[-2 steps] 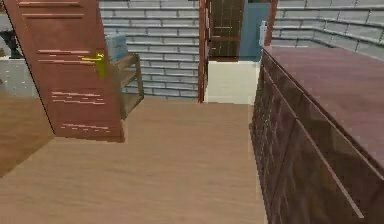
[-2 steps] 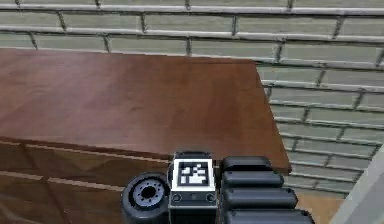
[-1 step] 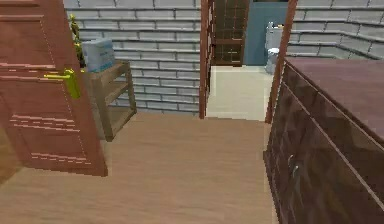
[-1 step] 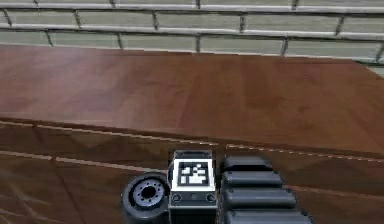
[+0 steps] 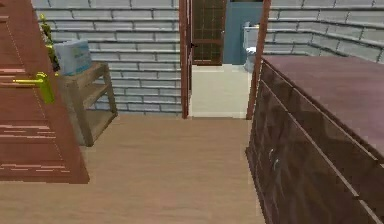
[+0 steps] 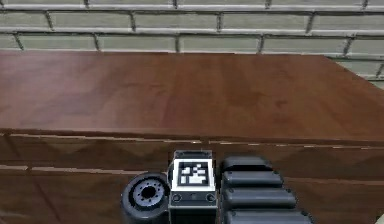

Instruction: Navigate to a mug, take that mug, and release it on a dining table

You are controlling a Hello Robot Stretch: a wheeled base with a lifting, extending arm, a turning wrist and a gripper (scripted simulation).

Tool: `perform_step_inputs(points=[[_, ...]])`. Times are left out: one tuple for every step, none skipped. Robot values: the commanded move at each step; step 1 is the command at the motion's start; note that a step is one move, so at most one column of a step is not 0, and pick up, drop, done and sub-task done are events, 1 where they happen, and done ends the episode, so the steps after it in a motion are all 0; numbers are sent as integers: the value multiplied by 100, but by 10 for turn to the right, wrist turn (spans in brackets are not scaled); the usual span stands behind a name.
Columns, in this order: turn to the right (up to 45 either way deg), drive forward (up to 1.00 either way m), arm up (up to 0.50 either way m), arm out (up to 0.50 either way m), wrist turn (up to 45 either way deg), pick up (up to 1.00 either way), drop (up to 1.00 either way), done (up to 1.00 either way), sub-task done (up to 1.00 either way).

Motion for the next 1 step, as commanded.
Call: perform_step_inputs(points=[[0,85,0,0,0,0,0,0,0]])
